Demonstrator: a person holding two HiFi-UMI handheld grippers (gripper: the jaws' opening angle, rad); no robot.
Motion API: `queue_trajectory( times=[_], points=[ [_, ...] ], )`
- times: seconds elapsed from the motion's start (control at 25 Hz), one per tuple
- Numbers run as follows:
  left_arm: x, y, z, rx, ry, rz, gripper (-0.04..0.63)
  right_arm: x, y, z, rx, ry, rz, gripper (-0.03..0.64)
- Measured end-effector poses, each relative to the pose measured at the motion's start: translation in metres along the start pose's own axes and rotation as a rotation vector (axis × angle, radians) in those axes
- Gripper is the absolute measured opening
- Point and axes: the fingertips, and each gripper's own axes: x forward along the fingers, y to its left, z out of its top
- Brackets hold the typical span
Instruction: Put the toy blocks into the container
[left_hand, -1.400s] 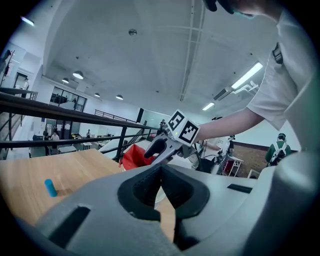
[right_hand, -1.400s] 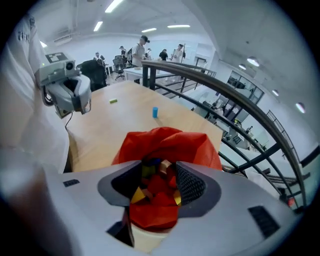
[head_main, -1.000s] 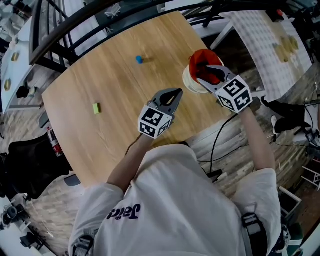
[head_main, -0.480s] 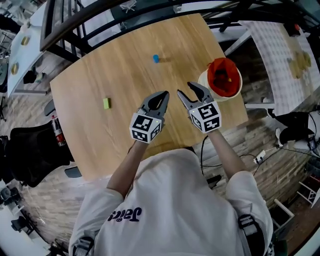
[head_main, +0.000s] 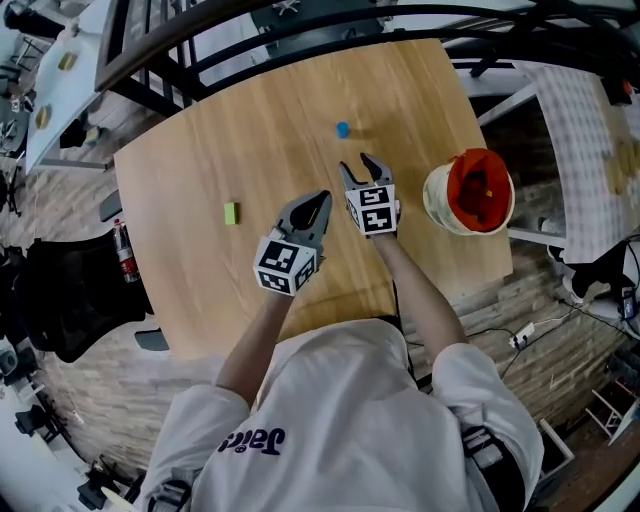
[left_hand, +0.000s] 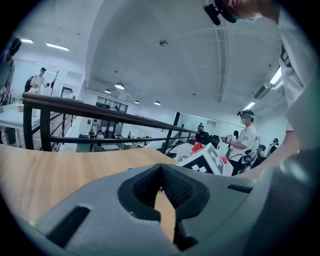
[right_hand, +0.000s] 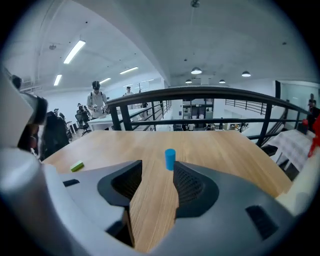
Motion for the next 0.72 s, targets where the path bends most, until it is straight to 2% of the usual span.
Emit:
queue_trajectory(
  times=[0.32, 0.56, 0.6, 0.68, 0.72],
  points=[
    [0.005, 0.031, -0.004, -0.024, 0.026, 0.035, 0.006, 0.081, -0.024, 0.000, 0.038, 0.059, -0.054, 0.204],
    [0.011, 0.032, -0.015, -0.039, 0.045, 0.022, 0.006, 0.107, -0.032, 0.006, 0.024, 0.067, -0.060, 0.201],
    [0.012, 0.031, -0.015, -0.040, 0.045, 0.020, 0.006, 0.108, -0.033, 0.007, 0.019, 0.067, -0.064, 0.193],
    [0.012, 0.029, -0.015, -0.038, 0.046, 0.016, 0.006, 0.108, -0.034, 0.009, 0.005, 0.065, -0.068, 0.136],
    [0.011, 0.029, -0.014, -0.037, 0.044, 0.014, 0.006, 0.108, -0.033, 0.009, -0.002, 0.065, -0.067, 0.133]
  ],
)
